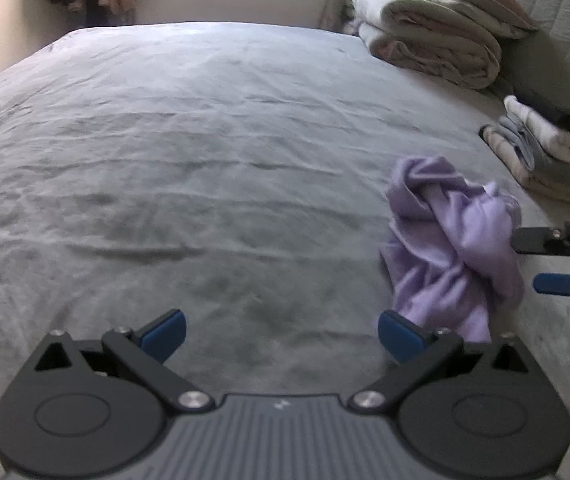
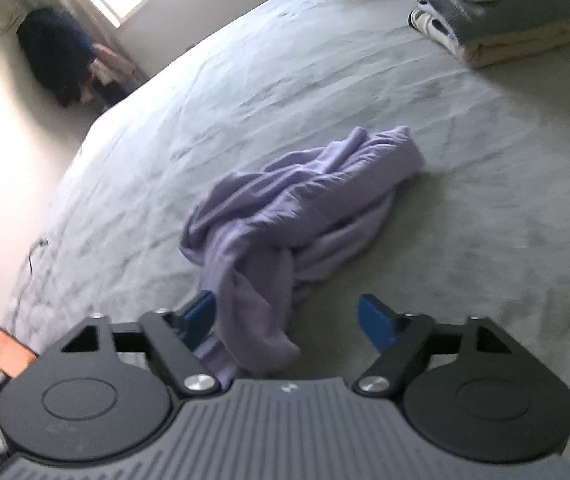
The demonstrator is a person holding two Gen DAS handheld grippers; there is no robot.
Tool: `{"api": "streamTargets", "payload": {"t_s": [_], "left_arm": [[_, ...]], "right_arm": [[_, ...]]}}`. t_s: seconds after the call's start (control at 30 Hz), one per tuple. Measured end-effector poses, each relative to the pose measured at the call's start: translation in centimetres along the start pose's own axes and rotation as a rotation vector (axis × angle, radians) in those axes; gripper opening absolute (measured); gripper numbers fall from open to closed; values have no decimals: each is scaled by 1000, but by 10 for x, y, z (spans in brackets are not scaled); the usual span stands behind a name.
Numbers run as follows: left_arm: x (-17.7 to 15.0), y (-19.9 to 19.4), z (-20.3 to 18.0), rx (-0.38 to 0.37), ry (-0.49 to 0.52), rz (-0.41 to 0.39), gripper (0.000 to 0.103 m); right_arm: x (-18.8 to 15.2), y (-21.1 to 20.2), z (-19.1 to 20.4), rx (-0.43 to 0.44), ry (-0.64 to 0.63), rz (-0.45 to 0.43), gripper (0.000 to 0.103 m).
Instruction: Fold clothes
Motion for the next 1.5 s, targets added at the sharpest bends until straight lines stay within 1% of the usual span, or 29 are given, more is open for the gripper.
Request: {"api": "streamTargets", "payload": {"t_s": [0.1, 0.17, 0.23, 0.27, 0.3, 0.33, 0.37, 0.4, 0.53, 0.63, 0.7, 0.83, 0.93, 1.0, 1.17, 1.27, 1.4, 1.5], "left_arm": [[5, -2, 4, 31, 6, -18, 102], [7, -2, 6, 34, -2, -21, 102], [9, -3, 9, 31, -16, -23, 102], [10, -3, 10, 29, -23, -24, 102], [10, -4, 12, 27, -32, -27, 102], [11, -5, 14, 25, -40, -29, 102], [12, -6, 16, 23, -49, -32, 102], [13, -6, 19, 24, -58, -33, 102], [16, -6, 30, 26, -95, -35, 101], [18, -8, 41, 26, -114, -39, 95], [20, -9, 48, 36, -135, -45, 95], [22, -12, 71, 70, -223, -55, 93], [21, -11, 89, 102, -298, -42, 92], [20, -11, 99, 126, -340, -39, 91], [19, -17, 118, 165, -394, -65, 90], [19, -18, 125, 164, -411, -68, 90], [19, -16, 123, 127, -403, -55, 90], [19, -12, 115, 102, -362, -34, 90]], "right_arm": [[5, 7, 4, 18, 55, 3, 65], [10, 12, 5, 35, 107, 6, 60], [17, 18, 6, 47, 155, 4, 50], [19, 21, 9, 48, 158, 3, 46], [22, 23, 12, 49, 160, 2, 37], [25, 25, 15, 49, 162, 1, 20], [27, 28, 17, 50, 164, 0, 15], [29, 29, 23, 54, 156, -3, 13], [35, 33, 50, 75, 114, -13, 12], [33, 36, 74, 118, 69, 5, 12], [28, 40, 88, 143, 34, 20, 12], [19, 47, 112, 209, -16, 55, 12], [4, 56, 132, 275, -46, 109, 11], [-9, 61, 143, 302, -73, 152, 11], [-52, 66, 157, 354, -136, 264, 12], [-73, 64, 160, 388, -148, 326, 12], [-101, 65, 160, 425, -155, 426, 12], [-118, 66, 157, 399, -201, 462, 13]]}}
Point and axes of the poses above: each gripper's, at about its wrist camera, not at the fingertips, and y roughly the way its jaws point, z to its left, x to its top, the point moved 2 cm from there along y, roughly the way its jaws point, and after that the axes turned 4 degrees about y, right-handed, at the moved point
